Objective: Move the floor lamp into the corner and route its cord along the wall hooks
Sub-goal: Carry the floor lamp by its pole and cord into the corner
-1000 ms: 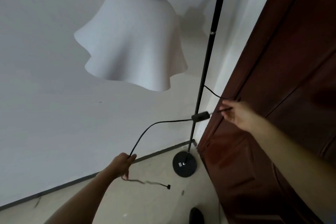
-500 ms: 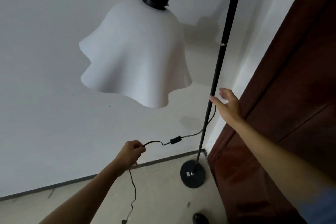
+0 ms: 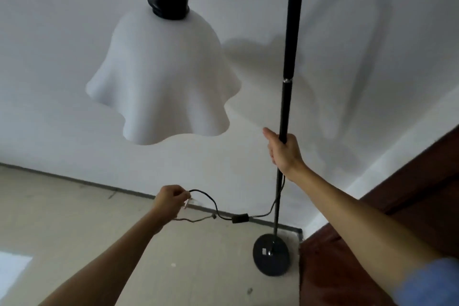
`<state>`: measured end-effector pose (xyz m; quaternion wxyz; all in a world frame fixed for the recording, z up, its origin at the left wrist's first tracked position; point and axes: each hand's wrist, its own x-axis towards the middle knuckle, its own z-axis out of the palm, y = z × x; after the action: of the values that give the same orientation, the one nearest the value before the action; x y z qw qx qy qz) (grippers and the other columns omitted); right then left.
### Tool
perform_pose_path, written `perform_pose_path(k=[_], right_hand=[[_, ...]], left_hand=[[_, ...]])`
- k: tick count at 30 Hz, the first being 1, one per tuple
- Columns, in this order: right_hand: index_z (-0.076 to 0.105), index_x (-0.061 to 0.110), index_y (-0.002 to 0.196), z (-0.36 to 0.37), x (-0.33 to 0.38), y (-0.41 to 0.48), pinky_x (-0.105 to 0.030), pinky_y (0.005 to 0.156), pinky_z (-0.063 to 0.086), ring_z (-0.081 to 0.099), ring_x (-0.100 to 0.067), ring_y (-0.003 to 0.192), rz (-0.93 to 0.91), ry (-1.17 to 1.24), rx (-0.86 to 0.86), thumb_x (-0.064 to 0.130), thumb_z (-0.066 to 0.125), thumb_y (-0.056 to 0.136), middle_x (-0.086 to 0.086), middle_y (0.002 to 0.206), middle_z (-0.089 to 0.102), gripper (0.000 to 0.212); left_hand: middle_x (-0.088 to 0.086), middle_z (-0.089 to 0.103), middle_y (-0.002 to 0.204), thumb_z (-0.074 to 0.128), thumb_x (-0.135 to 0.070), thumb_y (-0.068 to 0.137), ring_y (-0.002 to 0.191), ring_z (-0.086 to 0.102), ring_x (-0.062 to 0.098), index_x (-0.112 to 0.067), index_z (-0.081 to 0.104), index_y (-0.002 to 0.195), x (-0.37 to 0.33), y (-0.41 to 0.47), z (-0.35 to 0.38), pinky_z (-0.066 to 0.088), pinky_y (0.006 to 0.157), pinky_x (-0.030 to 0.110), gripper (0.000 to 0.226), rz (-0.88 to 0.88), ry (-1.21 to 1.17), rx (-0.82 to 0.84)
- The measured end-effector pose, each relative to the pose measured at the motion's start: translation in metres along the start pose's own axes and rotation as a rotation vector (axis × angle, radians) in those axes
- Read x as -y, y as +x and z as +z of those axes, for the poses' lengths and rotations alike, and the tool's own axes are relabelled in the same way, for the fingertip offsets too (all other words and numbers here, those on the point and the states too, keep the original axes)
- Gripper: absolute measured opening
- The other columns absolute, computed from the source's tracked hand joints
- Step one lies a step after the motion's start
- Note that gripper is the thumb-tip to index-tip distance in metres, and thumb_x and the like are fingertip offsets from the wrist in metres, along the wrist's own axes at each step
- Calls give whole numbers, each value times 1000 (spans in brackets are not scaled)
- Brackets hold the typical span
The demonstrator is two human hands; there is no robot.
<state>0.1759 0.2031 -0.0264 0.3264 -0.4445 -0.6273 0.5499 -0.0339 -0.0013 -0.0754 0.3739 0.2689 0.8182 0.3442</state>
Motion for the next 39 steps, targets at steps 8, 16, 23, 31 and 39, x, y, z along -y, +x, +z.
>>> perform_pose_path(k=[8,16,23,31,39], right_hand=[[24,23,51,124,45,-8,-28,44,18,21,-15,41,-92,-64,228,44,59,79,2,45,24,49],[26,23,50,289,99,-32,-21,38,20,24,-11,34,-163,-73,442,39,57,83,8,39,27,49],[24,23,50,459,144,-61,-28,44,21,22,-15,38,-207,-59,532,36,56,81,2,44,26,45],[25,21,53,649,219,-84,-32,48,21,22,-18,44,-264,-9,596,34,52,77,-5,51,26,39],[23,24,55,857,260,-78,-34,49,17,19,-18,47,-288,99,722,31,52,77,-5,54,23,37]], left_hand=[[3,45,56,56,-12,88,47,39,16,7,65,84,45,-48,-87,36,47,25,21,-95,-102,-253],[5,46,55,58,-12,88,45,39,18,6,66,84,131,-86,-192,34,45,25,20,-219,-204,-426],[6,44,55,57,-14,88,43,37,18,-3,63,77,209,-90,-330,33,45,25,17,-245,-216,-491],[5,49,60,56,-16,89,50,43,19,1,65,85,278,-95,-493,38,53,25,19,-302,-228,-675],[1,50,57,57,-16,85,51,43,16,-9,61,68,350,-54,-638,41,57,27,18,-380,-215,-819]])
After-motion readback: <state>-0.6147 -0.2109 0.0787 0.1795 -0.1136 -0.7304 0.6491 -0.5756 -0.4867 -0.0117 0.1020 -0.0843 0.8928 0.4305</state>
